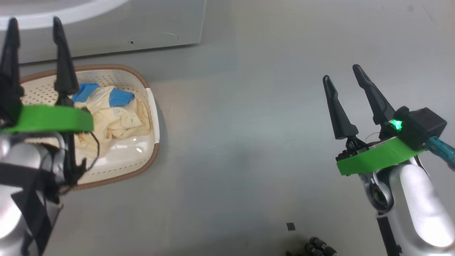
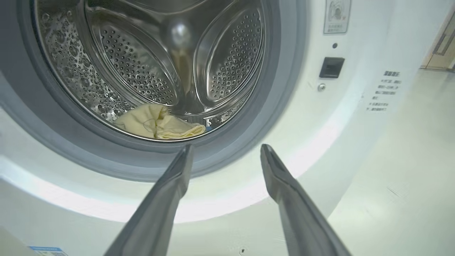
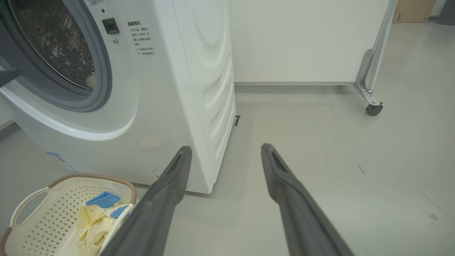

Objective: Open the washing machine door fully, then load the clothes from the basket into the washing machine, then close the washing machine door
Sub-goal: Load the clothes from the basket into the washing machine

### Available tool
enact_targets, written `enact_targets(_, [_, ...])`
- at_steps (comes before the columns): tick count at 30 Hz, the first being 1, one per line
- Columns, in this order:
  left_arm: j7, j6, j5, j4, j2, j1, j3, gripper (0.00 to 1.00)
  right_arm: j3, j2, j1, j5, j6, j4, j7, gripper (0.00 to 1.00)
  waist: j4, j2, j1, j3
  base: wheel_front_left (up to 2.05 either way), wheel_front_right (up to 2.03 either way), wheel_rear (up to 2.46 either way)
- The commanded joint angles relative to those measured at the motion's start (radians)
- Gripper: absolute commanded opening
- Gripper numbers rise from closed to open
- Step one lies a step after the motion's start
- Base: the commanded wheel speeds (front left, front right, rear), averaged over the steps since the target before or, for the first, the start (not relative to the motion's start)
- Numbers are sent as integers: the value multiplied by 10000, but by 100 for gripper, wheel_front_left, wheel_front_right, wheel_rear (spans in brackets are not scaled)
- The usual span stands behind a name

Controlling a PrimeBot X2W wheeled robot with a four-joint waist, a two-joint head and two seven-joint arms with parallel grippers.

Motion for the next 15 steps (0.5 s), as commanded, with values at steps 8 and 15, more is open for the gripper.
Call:
enact_targets(8, [-599,2590,35,-1627,-545,2605,275,100,-256,-84,663,-558,35,-488,481,100,801,-1,1,-1417,0,0,0])
enact_targets(15, [-660,2494,121,-1688,-1040,4119,177,100,-375,-142,1266,-788,35,-676,912,100,1028,-1,1,-2655,0,0,0])
